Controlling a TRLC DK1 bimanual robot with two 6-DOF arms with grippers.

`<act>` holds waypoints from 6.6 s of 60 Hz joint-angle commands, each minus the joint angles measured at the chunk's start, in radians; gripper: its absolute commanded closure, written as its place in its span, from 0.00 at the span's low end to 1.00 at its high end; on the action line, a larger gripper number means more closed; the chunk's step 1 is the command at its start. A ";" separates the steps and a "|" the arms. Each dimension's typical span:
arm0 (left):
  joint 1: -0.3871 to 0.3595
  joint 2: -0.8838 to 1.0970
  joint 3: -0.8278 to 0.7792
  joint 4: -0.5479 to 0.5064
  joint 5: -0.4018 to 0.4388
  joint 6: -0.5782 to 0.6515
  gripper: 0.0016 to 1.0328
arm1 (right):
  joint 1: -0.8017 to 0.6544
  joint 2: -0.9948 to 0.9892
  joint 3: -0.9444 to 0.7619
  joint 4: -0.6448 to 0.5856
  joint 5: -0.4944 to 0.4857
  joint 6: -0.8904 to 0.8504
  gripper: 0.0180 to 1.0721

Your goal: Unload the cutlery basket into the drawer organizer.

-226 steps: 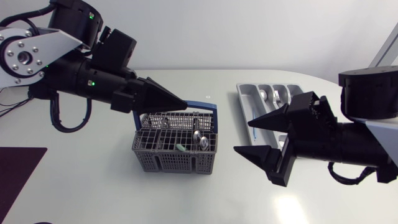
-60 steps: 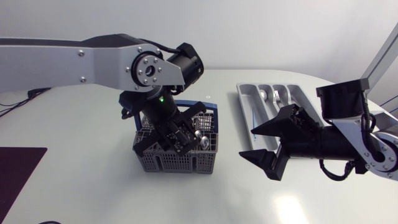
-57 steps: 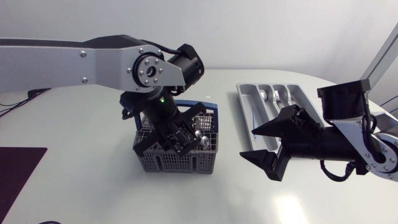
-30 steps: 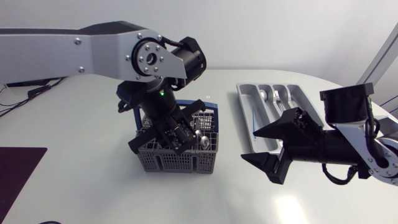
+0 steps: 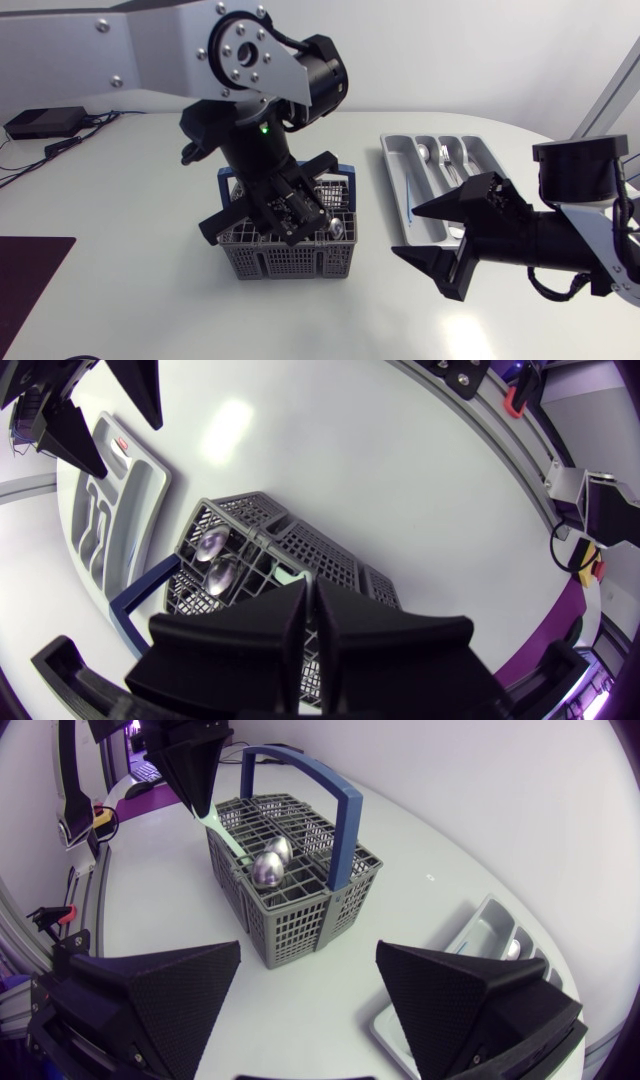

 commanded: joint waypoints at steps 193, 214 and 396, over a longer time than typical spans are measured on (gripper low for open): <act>-0.120 -0.354 -0.545 0.743 0.389 -0.020 0.97 | 0.094 0.343 0.331 -0.663 -0.427 -0.789 0.75; -0.120 -0.365 -0.559 0.737 0.389 -0.020 0.97 | 0.124 0.339 0.315 -0.665 -0.419 -0.794 0.85; 0.077 -0.167 -0.265 0.564 0.376 -1.268 0.12 | -0.551 0.535 -0.143 0.555 0.184 -1.222 0.89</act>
